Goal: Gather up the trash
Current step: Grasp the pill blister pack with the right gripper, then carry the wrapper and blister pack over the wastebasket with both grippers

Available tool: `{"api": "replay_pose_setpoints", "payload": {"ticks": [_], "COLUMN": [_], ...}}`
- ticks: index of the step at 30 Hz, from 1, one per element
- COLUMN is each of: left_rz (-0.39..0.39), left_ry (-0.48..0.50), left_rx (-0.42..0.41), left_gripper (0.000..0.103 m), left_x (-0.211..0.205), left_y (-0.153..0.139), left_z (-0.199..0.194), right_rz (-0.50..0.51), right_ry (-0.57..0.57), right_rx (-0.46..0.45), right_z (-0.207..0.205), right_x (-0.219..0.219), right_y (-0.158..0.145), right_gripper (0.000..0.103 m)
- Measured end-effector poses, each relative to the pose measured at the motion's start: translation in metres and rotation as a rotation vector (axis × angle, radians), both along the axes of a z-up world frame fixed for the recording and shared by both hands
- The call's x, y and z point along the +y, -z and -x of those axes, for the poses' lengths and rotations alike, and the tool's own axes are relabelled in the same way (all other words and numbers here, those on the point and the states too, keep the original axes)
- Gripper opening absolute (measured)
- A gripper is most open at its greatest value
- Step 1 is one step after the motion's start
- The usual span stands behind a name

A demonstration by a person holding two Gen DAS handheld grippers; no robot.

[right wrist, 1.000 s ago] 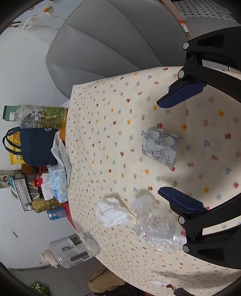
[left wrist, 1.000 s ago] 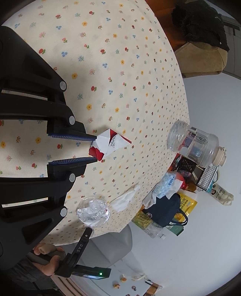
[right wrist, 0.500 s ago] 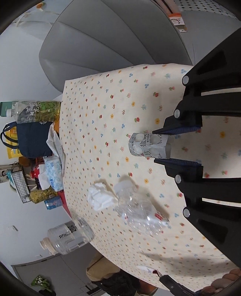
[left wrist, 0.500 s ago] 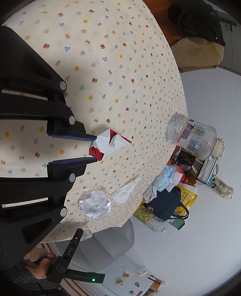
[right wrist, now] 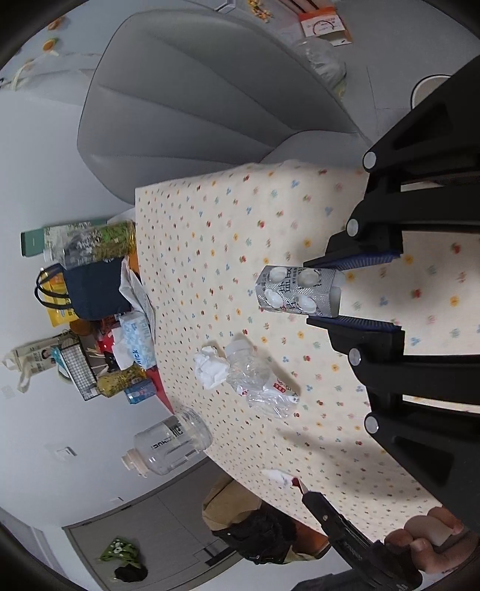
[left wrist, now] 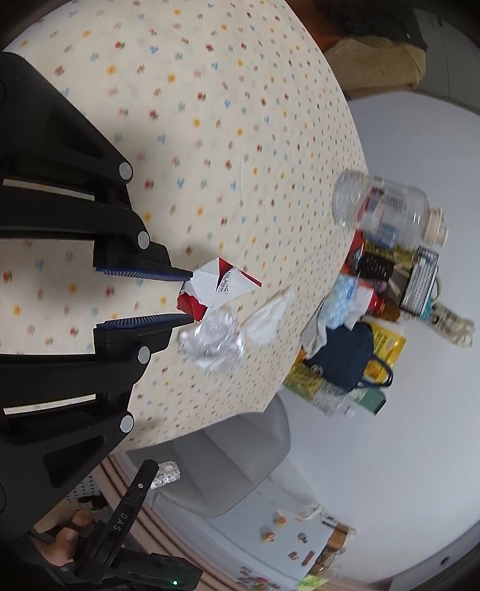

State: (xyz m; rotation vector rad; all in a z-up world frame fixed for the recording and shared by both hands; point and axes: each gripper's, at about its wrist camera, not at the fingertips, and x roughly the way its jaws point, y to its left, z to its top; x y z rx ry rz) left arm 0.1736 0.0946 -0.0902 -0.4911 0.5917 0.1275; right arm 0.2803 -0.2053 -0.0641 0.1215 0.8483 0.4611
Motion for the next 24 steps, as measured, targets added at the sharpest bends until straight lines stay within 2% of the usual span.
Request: {"api": "replay_pose_setpoints", "payload": {"ticks": [7, 12, 18, 24], "left_rz": [-0.029, -0.048, -0.081, -0.085], "left_ry": [0.128, 0.221, 0.324, 0.408], "left_rx": [-0.005, -0.002, 0.007, 0.024], "left_gripper": [0.018, 0.018, 0.018, 0.018], "left_x": [-0.056, -0.098, -0.144, -0.183], "left_y": [-0.006, -0.009, -0.011, -0.007], "left_z": [-0.016, -0.027, -0.039, -0.047], "right_rz": [-0.05, -0.048, 0.0, 0.005], "right_ry": [0.086, 0.145, 0.23, 0.323], "right_rx": [-0.006, -0.008, 0.014, 0.055], "right_z": [0.024, 0.037, 0.049, 0.063], "right_x": [-0.055, -0.094, -0.142, -0.187], "right_y": [-0.004, 0.0, 0.017, 0.036], "right_gripper": [0.023, 0.023, 0.024, 0.024]}}
